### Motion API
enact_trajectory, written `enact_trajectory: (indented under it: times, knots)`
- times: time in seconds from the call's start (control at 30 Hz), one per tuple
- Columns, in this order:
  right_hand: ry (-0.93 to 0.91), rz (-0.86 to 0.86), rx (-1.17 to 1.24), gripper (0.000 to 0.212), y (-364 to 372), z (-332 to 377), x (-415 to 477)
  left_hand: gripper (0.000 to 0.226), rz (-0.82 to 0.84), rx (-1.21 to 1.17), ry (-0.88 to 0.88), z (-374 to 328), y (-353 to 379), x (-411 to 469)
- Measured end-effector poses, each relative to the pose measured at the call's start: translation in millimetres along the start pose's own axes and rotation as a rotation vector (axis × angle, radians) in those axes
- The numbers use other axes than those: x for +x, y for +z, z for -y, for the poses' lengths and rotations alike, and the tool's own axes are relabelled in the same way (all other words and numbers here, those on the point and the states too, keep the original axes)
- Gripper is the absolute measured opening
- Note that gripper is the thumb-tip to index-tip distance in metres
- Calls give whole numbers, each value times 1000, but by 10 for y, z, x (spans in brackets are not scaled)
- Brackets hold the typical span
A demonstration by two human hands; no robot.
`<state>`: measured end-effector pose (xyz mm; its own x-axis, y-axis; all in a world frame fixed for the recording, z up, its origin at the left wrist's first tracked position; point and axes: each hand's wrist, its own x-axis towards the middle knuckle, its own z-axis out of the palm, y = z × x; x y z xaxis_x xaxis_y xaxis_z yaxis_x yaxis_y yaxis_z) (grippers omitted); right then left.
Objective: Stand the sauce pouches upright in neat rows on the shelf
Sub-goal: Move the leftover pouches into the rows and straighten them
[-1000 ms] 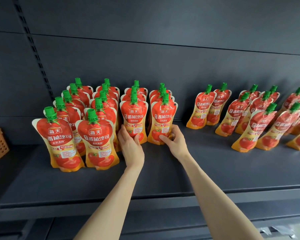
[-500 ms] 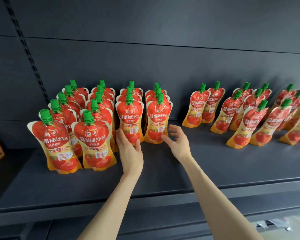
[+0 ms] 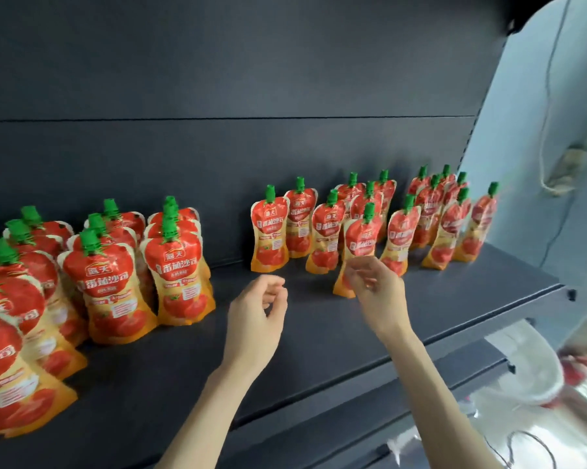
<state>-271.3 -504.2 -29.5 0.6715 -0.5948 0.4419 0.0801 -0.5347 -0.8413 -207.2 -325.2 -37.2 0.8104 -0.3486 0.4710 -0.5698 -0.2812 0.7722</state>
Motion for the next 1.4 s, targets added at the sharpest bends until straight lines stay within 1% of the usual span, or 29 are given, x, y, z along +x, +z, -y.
enact_trajectory:
  times: [0.07,0.13,0.2,0.3,0.37,0.43,0.53,0.63,0.7,0.8,0.87,0.97,1.03,1.13,1.23,1.27,1.37,1.4]
  knots:
    - [5,-10,-3,11,-309,-177,139,12,10,-36,12,-145,359,88]
    - [6,3,-15,11,-596,-370,286,14,-24,-94,-8,-289,740,140]
    - [6,30,-26,11,-839,-541,429,21,-82,-158,-60,-412,1105,155]
    - [-9,82,-29,9,-1084,-760,623,36,-196,-193,-132,-478,1558,142]
    - [-19,106,-16,10,-1181,-893,767,49,-253,-189,-192,-489,1760,179]
    - [-21,109,9,11,-1219,-1004,902,61,-271,-177,-245,-478,1878,265]
    - [-15,128,27,21,-1197,-1142,1088,69,-265,-199,-281,-462,1968,463]
    - [42,180,108,36,-1105,-1280,1261,63,-220,-254,-337,-426,2041,602]
    - [112,237,203,40,-1027,-1365,1333,53,-187,-260,-368,-371,2088,646]
    - [175,326,258,33,-932,-1482,1356,40,-168,-245,-392,-265,2146,647]
    - [202,381,278,33,-896,-1558,1378,36,-140,-229,-393,-216,2183,644]
    - [183,401,328,29,-889,-1588,1391,26,-135,-235,-386,-252,2186,620]
    - [166,406,354,24,-933,-1549,1379,25,-159,-270,-385,-342,2174,578]
    - [149,445,420,23,-1046,-1417,1309,30,-188,-333,-391,-519,2112,439]
    - [114,481,416,18,-1145,-1302,1141,33,-216,-355,-395,-724,2035,179]
    - [106,500,407,21,-1172,-1272,1056,34,-252,-360,-404,-795,2015,69]
    - [124,553,398,53,-1220,-1188,738,32,-375,-365,-453,-962,1948,-313]
    - [138,562,414,57,-1229,-1146,618,29,-395,-358,-474,-1010,1905,-441]
